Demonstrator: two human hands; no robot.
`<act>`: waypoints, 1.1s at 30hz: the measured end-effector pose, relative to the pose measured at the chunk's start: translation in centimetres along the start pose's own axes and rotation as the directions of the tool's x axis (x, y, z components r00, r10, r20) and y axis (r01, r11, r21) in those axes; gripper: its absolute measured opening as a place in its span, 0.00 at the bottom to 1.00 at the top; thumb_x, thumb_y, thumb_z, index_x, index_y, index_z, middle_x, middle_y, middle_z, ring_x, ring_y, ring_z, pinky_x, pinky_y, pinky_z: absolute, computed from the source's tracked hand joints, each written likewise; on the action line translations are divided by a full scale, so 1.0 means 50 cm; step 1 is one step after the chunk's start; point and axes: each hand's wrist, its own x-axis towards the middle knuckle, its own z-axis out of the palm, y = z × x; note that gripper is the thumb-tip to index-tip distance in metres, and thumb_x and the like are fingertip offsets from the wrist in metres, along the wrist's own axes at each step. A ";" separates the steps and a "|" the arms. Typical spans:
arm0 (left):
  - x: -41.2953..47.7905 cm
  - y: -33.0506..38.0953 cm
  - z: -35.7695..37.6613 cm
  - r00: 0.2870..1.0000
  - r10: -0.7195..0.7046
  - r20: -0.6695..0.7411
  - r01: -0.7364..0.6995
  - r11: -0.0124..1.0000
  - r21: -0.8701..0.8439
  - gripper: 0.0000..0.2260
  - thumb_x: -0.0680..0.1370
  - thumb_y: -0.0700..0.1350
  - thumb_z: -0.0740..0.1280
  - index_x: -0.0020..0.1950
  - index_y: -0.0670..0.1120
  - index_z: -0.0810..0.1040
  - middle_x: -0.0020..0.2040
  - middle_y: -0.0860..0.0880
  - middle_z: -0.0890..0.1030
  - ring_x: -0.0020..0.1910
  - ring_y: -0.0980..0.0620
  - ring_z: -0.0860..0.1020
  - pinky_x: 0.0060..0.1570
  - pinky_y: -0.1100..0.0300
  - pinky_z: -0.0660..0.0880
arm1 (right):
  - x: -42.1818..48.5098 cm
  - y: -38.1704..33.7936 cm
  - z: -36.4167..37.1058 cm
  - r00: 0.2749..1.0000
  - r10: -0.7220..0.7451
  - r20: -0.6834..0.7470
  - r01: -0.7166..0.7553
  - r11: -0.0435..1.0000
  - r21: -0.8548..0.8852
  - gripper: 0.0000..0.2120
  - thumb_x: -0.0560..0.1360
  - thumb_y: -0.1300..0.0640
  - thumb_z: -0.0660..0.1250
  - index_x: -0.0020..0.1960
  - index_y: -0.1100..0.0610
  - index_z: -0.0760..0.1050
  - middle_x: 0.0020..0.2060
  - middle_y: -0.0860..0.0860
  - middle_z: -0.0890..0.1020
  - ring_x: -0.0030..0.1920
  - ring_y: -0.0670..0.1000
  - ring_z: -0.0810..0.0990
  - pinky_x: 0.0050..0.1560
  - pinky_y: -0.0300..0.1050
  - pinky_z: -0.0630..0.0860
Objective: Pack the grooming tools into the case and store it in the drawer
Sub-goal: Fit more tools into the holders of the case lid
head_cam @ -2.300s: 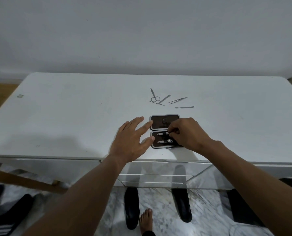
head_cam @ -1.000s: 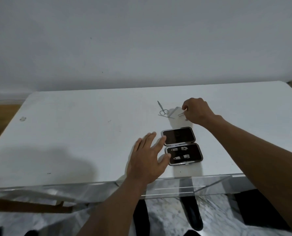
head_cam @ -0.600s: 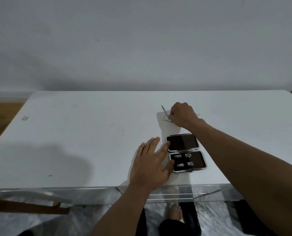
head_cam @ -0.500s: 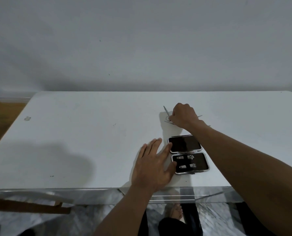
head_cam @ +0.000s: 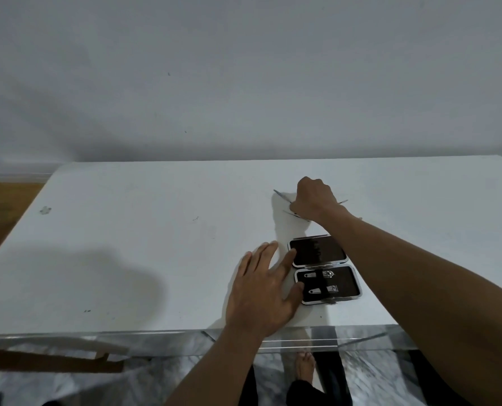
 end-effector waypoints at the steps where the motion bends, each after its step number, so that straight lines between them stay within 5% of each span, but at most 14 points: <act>1: 0.001 0.000 0.002 1.000 -0.001 -0.001 0.001 1.000 0.004 0.27 0.78 0.64 0.51 0.75 0.57 0.61 0.75 0.47 0.65 0.75 0.48 0.59 0.74 0.49 0.54 | -0.003 0.002 -0.001 1.000 0.001 -0.004 -0.001 1.000 0.004 0.10 0.70 0.62 0.68 0.38 0.61 0.66 0.46 0.61 0.79 0.50 0.64 0.79 0.42 0.46 0.70; 8: -0.003 -0.006 0.008 1.000 0.011 -0.002 -0.011 1.000 0.001 0.26 0.78 0.62 0.53 0.75 0.56 0.62 0.76 0.49 0.64 0.75 0.50 0.58 0.74 0.49 0.56 | -0.040 0.052 -0.030 0.995 -0.088 -0.039 0.088 0.996 -0.022 0.09 0.67 0.56 0.69 0.44 0.60 0.80 0.40 0.58 0.83 0.42 0.61 0.80 0.44 0.48 0.80; 15: -0.004 -0.006 0.009 1.000 0.017 0.008 -0.017 1.000 0.013 0.27 0.78 0.62 0.52 0.75 0.56 0.62 0.76 0.50 0.63 0.75 0.52 0.57 0.73 0.49 0.56 | -0.143 0.139 -0.056 0.983 -0.182 -0.025 0.178 0.978 -0.108 0.04 0.68 0.55 0.68 0.37 0.55 0.78 0.38 0.54 0.84 0.41 0.58 0.81 0.39 0.45 0.76; 25: 0.002 -0.002 0.013 0.989 0.014 0.146 -0.029 0.994 0.103 0.30 0.77 0.63 0.43 0.78 0.54 0.51 0.79 0.49 0.53 0.77 0.48 0.48 0.74 0.45 0.48 | -0.239 0.216 -0.064 0.962 -0.269 0.039 0.265 0.898 -0.352 0.06 0.70 0.56 0.65 0.43 0.58 0.78 0.43 0.56 0.82 0.42 0.60 0.79 0.41 0.46 0.74; 33: 0.020 -0.007 -0.003 0.969 0.090 0.229 -0.106 0.993 0.059 0.28 0.81 0.60 0.47 0.78 0.52 0.46 0.79 0.50 0.49 0.78 0.50 0.45 0.74 0.48 0.44 | -0.236 0.233 -0.068 0.948 -0.307 0.085 0.311 0.837 -0.449 0.17 0.70 0.58 0.63 0.29 0.55 0.58 0.31 0.53 0.68 0.34 0.59 0.70 0.35 0.44 0.67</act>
